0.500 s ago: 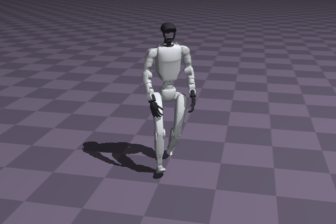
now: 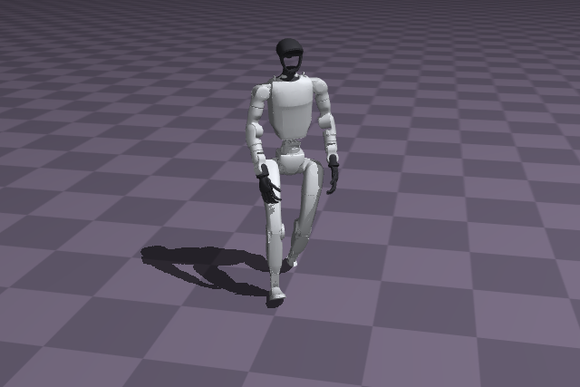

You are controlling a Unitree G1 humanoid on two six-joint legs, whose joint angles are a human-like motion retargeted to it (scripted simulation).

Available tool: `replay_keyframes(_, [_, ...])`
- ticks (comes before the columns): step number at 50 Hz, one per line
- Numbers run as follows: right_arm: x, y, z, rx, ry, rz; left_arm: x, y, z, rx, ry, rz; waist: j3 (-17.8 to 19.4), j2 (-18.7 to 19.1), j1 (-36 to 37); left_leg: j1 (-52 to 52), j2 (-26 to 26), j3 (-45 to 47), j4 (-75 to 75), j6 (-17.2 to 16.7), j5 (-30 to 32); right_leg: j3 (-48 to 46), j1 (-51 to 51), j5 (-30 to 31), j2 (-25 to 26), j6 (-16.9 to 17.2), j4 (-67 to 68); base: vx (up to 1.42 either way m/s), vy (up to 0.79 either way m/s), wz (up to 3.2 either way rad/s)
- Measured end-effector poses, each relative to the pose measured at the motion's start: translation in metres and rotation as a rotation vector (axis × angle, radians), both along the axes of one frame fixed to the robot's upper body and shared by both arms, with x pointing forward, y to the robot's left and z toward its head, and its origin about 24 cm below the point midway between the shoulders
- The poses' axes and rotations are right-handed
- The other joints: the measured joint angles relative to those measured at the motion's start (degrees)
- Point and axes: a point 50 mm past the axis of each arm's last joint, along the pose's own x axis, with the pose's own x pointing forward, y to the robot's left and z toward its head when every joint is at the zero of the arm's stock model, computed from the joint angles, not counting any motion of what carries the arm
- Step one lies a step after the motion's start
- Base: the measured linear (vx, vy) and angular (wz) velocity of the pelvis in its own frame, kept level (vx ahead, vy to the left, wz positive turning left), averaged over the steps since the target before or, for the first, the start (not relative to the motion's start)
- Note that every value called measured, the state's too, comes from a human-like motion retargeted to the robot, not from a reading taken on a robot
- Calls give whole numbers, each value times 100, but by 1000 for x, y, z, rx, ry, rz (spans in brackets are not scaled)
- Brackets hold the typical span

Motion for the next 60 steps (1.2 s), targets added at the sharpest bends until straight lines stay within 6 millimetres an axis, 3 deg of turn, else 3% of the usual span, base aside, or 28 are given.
replay_keyframes(8, [2,0,1,6,-17,-37,5,-3,2,-13,-24,35,-17,72,-10,-35,73,83,112,-39,-63,163,-29,303,155,106,115,0,0,0])
replay_keyframes(20, [45,0,23,-27,-157,-57,40,-13,15,-28,-125,81,-72,149,-53,2,123,113,-195,-74,7,301,11,530,290,155,-144,0,0,0])
replay_keyframes(30, [63,5,33,-40,-202,-48,59,-22,23,-54,-176,108,-121,176,-31,-112,187,163,-164,-106,-9,365,-65,618,376,164,-173,0,0,0])
replay_keyframes(42, [63,9,30,-31,-191,-89,65,-30,26,-75,-196,145,-159,193,20,-326,298,176,177,-137,-127,334,-164,715,463,171,-63,0,0,0])
replay_keyframes(60, [61,15,27,27,-191,-197,64,-21,28,-67,-208,254,-238,111,-18,-295,322,81,117,-122,-105,215,-95,728,437,129,-109,0,0,0])
